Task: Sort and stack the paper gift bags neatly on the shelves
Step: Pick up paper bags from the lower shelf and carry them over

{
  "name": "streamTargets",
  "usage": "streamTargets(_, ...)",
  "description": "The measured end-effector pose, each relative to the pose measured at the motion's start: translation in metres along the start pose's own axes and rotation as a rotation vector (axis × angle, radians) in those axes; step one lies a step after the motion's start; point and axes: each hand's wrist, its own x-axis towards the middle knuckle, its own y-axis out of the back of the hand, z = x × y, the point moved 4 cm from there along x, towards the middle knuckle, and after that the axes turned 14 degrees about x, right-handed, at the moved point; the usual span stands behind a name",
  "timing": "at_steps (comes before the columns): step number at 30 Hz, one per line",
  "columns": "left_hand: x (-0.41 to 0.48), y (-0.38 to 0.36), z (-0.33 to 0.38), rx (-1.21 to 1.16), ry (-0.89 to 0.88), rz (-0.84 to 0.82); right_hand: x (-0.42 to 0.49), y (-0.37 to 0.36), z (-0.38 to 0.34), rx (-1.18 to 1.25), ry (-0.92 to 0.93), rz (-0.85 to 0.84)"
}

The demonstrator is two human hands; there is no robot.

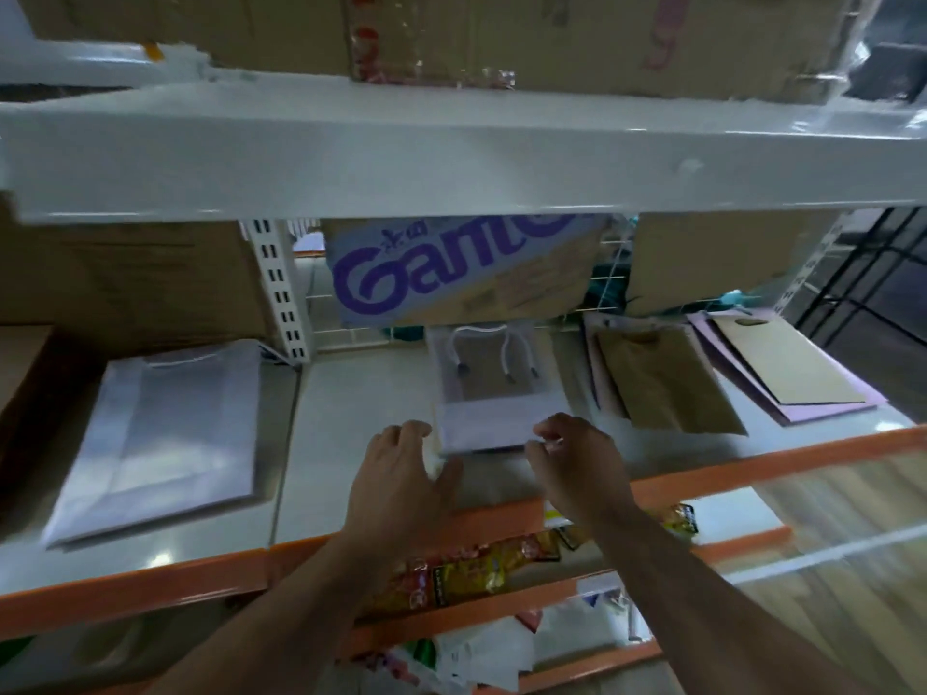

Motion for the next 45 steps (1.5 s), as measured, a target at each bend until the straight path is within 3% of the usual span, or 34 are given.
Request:
streamTargets(11,0.051,-0.031,0.057,0.078,0.319,-0.042,0.047,0.119,0.114,-0.221,-0.177,0.233)
streamTargets(16,0.057,-0.039,0.064,0.084,0.364,-0.057,0.063,0.134,0.143,-0.321,-0.325,0.189)
streamTargets(32,0.065,-0.04,0.052,-0.113,0.494,0.026,0.072,0.146,0.155,-0.248,-0.398,0.21)
streamTargets(35,0.065,-0.037,0.045,-0.217,0.535,0.029,0.075,0.149,0.158,-0.137,-0.383,0.258)
streamTargets(38,0.06,-0.034,0.043,-0.521,0.576,0.02,0.081,0.149,0.162,0.078,-0.389,0.261)
streamTargets(42,0.052,-0.034,0.042,-0.859,0.606,-0.004,0.076,0.142,0.153,0.683,-0.48,0.265)
streamTargets(45,0.042,-0.031,0.039,-0.979,0.599,-0.014,0.069,0.135,0.139,0.901,-0.464,0.237)
